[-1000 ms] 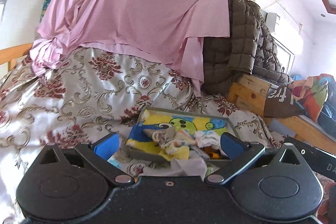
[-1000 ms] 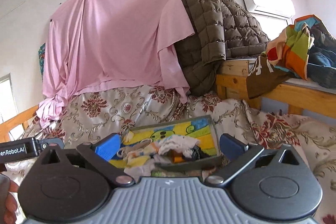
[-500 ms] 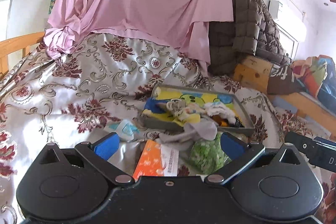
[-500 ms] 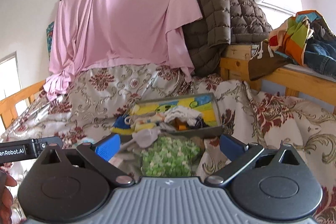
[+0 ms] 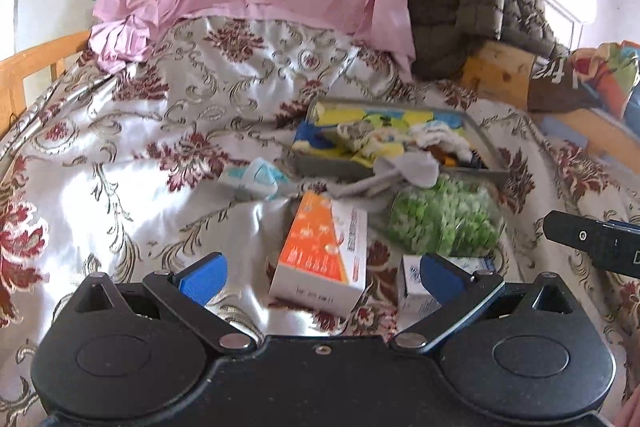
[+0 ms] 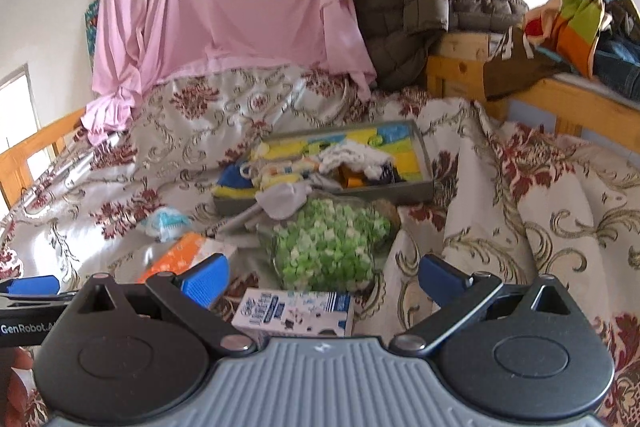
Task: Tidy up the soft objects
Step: 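Move both open tools back over the remaining items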
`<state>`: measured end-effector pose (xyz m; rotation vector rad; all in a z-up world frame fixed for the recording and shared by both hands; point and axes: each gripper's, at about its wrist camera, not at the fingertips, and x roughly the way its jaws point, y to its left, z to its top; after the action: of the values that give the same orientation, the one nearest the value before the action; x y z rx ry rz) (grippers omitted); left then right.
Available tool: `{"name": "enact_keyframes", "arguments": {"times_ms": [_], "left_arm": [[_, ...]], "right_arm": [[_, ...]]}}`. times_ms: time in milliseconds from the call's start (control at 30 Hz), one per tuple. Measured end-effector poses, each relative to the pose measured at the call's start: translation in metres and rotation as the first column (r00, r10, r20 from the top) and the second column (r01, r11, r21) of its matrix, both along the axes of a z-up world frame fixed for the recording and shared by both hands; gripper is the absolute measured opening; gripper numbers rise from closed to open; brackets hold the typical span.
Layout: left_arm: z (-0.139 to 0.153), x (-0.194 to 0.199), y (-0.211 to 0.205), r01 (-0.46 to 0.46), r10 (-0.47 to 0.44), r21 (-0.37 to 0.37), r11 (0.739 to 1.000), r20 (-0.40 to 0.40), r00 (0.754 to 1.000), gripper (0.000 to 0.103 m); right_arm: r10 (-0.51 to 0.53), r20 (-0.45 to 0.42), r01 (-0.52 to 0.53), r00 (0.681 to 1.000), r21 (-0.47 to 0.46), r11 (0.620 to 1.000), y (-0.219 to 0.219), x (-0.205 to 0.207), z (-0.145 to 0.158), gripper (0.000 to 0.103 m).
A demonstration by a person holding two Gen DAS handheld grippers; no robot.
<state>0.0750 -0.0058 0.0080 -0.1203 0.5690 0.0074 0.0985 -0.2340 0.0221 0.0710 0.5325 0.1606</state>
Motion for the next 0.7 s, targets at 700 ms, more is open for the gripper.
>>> {"name": "enact_keyframes", "arguments": {"times_ms": [700], "left_arm": [[-0.014, 0.014, 0.009, -0.107, 0.106, -0.003, 0.994, -0.107, 0.989, 0.102]], "right_arm": [[0.086, -0.124, -0.090, 0.989, -0.028, 0.996, 0.017, 0.016, -0.016, 0.103]]}}
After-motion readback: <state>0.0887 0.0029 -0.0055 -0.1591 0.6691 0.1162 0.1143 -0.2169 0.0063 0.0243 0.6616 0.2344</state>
